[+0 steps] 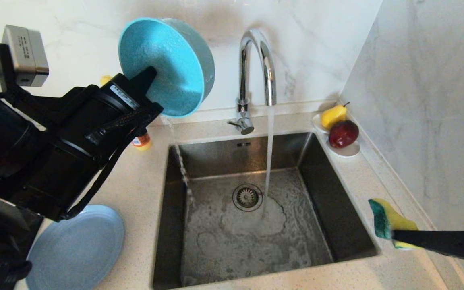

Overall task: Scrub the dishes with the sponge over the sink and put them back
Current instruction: Rinse the bowl

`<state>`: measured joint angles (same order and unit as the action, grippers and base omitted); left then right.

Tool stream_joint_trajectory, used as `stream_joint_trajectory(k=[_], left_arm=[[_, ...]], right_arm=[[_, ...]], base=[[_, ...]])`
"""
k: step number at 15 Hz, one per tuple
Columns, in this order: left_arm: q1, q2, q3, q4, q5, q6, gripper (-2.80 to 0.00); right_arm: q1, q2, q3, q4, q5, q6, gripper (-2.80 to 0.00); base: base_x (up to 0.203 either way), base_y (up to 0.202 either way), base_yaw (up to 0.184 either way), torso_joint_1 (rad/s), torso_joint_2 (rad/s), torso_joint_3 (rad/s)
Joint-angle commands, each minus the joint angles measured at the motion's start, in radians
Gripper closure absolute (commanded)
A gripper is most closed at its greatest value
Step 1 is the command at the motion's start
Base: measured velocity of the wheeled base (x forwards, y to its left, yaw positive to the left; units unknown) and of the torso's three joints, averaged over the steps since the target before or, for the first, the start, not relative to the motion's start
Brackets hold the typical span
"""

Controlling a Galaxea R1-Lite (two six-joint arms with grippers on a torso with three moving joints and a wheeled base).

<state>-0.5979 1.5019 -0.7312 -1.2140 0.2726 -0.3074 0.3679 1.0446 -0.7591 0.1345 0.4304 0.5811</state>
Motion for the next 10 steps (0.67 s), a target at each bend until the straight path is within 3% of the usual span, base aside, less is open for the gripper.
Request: stream_joint_trajectory(k=[1,3,6,8,10], left_arm=[[0.002,0.009,0.003,0.024,0.004,-0.018,0.00],[0.019,0.013,-0.002,0.152,0.010,-0.020,0.00],[0.059,0.008,-0.036,0.470,0.045,-0.010,0.00],[0.107,0.001,-0.124,0.812,0.058,-0.025,0.00],[0.157,-0.003,-0.300,1.201,0.068,-0.130,0.00]], right_arm=[[0.000,-0.015,0.001,0.002,0.004,0.003,0.00],[0.000,-0.015,0.004,0.002,0.004,0.003,0.00],[-0.002,-0.002,0.049,-0.004,-0.002,0.002,0.00],[-0.007,-0.009,0.060,-0.004,0.001,0.003,0.00],[-0.007,-0.011,0.058,-0.004,0.002,0.003,0.00]], base=[[0.000,0.000,0.000,0.000,0.00,0.000],[0.000,0.000,0.000,0.000,0.00,0.000],[0.000,0.000,0.000,0.000,0.00,0.000],[0.000,0.000,0.000,0.000,0.00,0.000],[0.000,0.000,0.000,0.000,0.00,0.000]])
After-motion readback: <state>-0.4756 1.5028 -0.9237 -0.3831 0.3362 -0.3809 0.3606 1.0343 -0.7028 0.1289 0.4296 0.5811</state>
